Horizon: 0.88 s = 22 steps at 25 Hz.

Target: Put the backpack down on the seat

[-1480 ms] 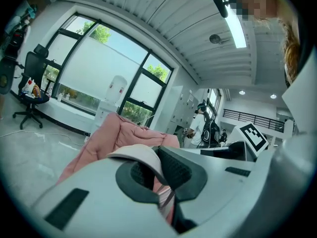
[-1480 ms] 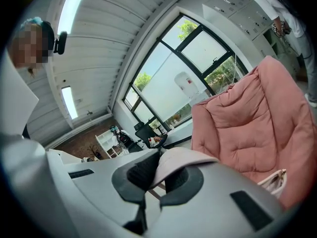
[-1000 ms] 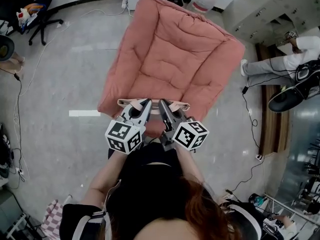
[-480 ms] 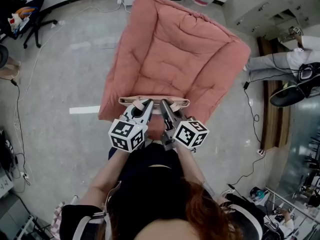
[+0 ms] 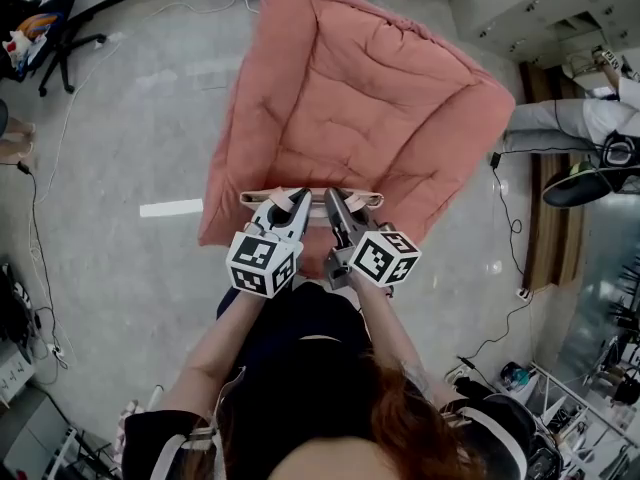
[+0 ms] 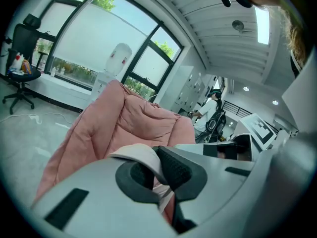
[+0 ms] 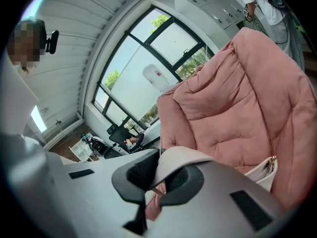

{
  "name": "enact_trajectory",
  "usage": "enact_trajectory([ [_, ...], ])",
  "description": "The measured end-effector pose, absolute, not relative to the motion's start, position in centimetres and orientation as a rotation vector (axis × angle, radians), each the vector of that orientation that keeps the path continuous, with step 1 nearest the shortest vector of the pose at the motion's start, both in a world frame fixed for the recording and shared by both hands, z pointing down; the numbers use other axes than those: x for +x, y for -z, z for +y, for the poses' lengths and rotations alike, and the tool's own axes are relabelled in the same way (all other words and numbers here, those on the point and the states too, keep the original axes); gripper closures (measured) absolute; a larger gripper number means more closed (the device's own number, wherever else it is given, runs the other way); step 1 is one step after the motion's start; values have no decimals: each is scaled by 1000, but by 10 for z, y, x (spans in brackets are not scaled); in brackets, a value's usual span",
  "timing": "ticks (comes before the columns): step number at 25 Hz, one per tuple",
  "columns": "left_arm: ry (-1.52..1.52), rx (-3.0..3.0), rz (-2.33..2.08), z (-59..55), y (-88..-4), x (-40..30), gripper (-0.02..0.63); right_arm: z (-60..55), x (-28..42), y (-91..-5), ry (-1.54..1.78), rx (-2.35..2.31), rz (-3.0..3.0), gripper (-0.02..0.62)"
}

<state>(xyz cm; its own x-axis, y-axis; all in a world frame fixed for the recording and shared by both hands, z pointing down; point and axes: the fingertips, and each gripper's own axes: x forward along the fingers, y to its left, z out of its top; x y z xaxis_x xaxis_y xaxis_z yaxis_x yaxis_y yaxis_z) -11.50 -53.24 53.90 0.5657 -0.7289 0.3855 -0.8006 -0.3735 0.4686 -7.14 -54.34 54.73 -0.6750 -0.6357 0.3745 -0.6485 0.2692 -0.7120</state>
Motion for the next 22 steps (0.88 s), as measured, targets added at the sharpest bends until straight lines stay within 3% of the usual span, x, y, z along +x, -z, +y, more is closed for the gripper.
enact_trajectory([
  [12, -184, 2173, -1220, -558, -571, -120, 588, -565, -72, -581, -1338, 1372, -2427, 560],
  [22, -191, 2042, -1179, -554, -606, -118, 588, -555, -63, -610, -1762, 1467, -2230, 560],
])
